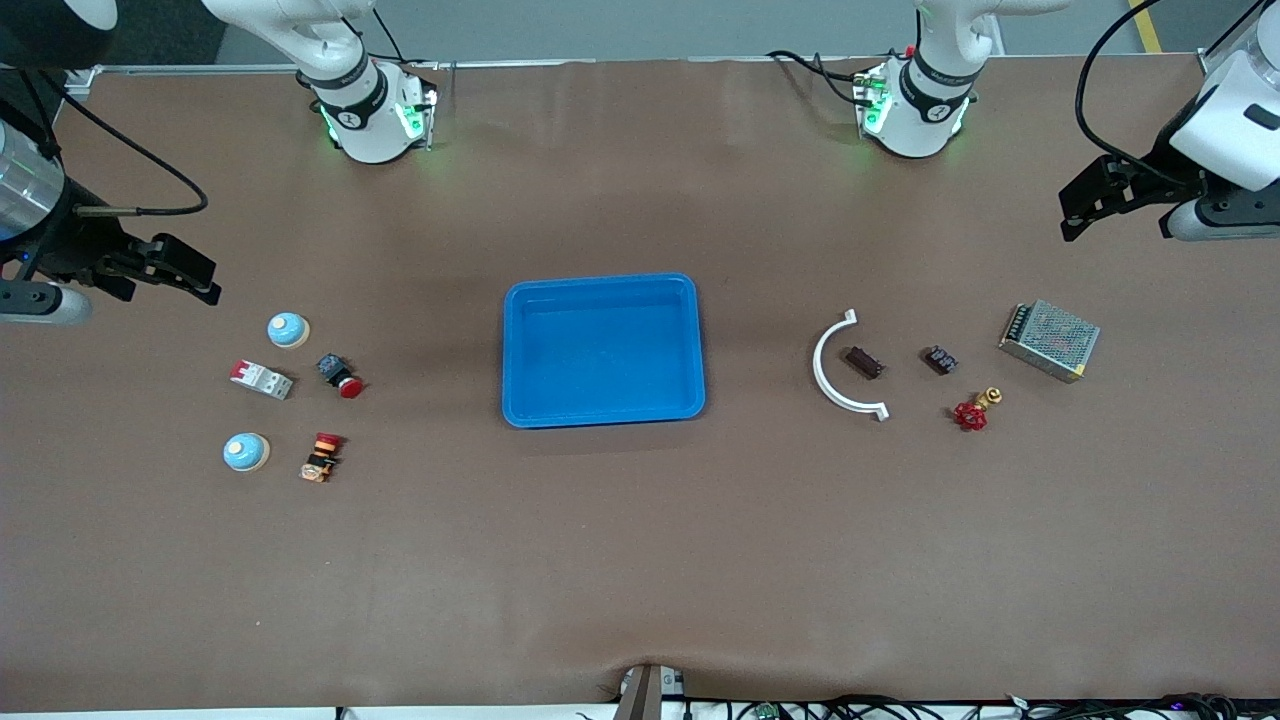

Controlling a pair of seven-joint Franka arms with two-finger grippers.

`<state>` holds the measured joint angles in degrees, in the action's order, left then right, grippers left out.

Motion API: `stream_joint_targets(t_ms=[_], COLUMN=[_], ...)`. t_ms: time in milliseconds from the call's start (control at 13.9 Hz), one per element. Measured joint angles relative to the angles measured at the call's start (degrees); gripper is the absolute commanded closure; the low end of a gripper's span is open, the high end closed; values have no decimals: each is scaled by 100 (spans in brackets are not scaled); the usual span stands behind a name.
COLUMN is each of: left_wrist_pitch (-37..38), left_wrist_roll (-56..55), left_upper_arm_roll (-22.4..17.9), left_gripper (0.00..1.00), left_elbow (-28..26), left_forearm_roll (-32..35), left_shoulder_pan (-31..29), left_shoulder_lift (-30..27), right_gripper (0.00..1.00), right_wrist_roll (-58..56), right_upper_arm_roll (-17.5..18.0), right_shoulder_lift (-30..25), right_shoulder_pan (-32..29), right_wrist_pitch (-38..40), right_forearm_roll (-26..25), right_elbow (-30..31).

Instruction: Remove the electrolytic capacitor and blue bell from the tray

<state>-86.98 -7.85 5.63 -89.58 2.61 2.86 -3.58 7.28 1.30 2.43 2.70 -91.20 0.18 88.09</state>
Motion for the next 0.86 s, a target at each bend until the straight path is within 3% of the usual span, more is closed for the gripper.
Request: stream_joint_targets(t_ms=[865], left_wrist_pitch=[0], left_wrist_roll=[0], left_upper_arm_roll=[6], left_gripper=[0], left_elbow=[69], left_forearm_roll=[0], left_shoulder_pan=[7], left_shoulder_lift=[0], right_gripper=[0], right_wrist_roll=[-505], right_upper_arm_roll=[-309], right_shoulder_lift=[-362], right_shoulder_pan=[-32], right_wrist_pitch=[326], right_forearm_roll=[-44], right_elbow=[49])
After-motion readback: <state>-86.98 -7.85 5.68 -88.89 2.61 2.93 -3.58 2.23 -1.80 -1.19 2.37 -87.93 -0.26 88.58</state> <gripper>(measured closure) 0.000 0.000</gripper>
